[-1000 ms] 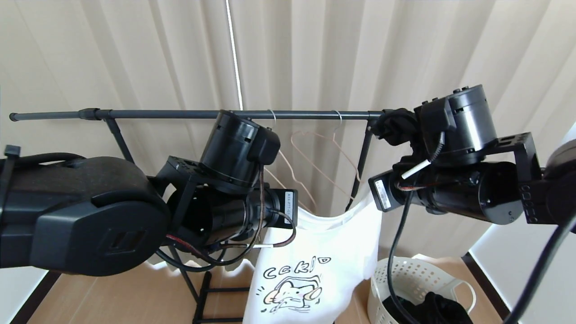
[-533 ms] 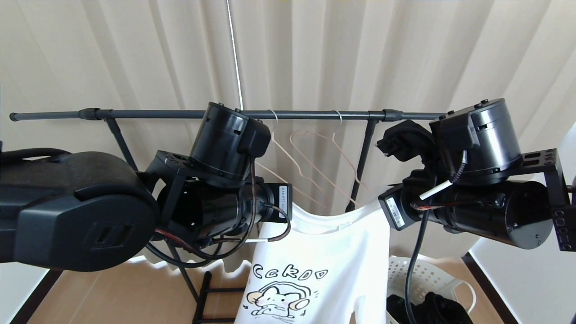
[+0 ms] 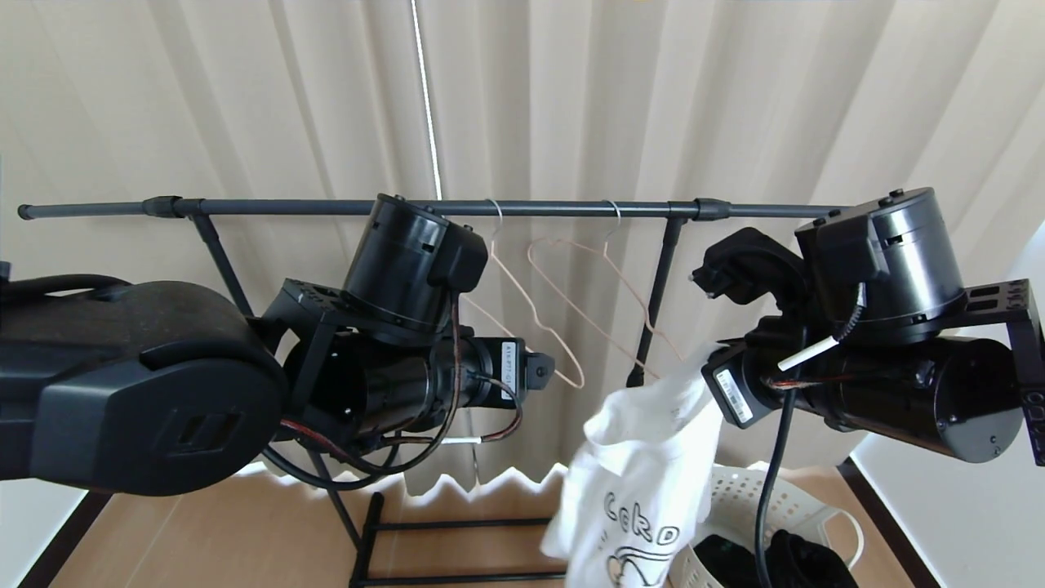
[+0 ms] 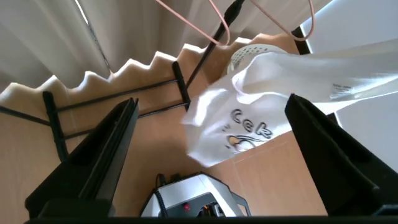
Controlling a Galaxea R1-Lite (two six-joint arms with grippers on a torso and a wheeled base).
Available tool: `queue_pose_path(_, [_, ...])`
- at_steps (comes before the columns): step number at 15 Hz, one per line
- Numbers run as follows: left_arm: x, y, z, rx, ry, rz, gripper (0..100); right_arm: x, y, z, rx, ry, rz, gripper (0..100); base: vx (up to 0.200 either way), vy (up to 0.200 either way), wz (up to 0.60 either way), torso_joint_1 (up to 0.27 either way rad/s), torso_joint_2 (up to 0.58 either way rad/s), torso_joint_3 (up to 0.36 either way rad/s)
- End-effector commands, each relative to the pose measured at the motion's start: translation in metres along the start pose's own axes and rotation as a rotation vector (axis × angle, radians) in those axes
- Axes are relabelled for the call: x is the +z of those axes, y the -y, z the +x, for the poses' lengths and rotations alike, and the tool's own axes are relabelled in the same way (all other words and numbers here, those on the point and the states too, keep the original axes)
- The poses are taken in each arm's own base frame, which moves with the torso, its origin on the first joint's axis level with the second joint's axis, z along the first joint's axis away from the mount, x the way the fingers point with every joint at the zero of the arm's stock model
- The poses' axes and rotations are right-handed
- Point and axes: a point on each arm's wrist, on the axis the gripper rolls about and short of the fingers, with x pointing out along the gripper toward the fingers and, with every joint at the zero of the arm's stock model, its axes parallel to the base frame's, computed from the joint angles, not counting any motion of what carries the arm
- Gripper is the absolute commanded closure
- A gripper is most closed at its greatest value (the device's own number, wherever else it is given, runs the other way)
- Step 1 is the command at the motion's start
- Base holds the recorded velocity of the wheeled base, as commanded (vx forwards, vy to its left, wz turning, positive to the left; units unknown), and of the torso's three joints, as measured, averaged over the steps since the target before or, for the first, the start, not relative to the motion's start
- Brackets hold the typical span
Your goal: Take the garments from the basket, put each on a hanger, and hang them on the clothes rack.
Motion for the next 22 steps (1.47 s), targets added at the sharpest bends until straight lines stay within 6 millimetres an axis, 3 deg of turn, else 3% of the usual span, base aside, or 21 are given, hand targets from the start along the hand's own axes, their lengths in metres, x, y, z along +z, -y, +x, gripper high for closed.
queue_pose_path(1, [0.001,-0.002,0.004,0.011,-0.003,-0.004,0,-0.007,0.002,-0.003,-0.005,-0.012,-0.016,100,0.0,0.0,0.0,0.0,0.0,0.0])
queue_pose_path(3, [0.003,-0.006,0.014,0.032,-0.007,-0.011,0,-0.011,0.002,-0.004,-0.002,-0.019,-0.061,100,0.0,0.0,0.0,0.0,0.0,0.0])
queue_pose_path(6, [0.013,-0.014,0.045,0.079,-0.008,-0.037,0,-0.018,-0.004,-0.004,0.013,-0.026,-0.092,100,0.0,0.0,0.0,0.0,0.0,0.0])
queue_pose_path(9, [0.032,-0.02,0.091,0.168,0.037,-0.067,0,-0.023,-0.012,-0.003,0.033,-0.037,-0.126,100,0.0,0.0,0.0,0.0,0.0,0.0])
queue_pose_path(13, [0.043,-0.021,0.135,0.229,0.089,-0.092,0,-0.024,-0.013,-0.002,0.033,-0.038,-0.127,100,0.0,0.0,0.0,0.0,0.0,0.0])
queue_pose_path(18, [0.058,-0.016,0.165,0.228,0.162,-0.119,0,-0.024,-0.013,-0.001,0.033,-0.041,-0.128,100,0.0,0.0,0.0,0.0,0.0,0.0])
queue_pose_path(20, [0.05,-0.017,0.183,0.259,0.157,-0.114,0,-0.024,-0.013,-0.001,0.033,-0.041,-0.128,100,0.0,0.0,0.0,0.0,0.0,0.0])
queue_pose_path(22, [0.05,-0.018,0.189,0.274,0.167,-0.117,0,-0.024,-0.014,0.0,0.034,-0.044,-0.131,100,0.0,0.0,0.0,0.0,0.0,0.0])
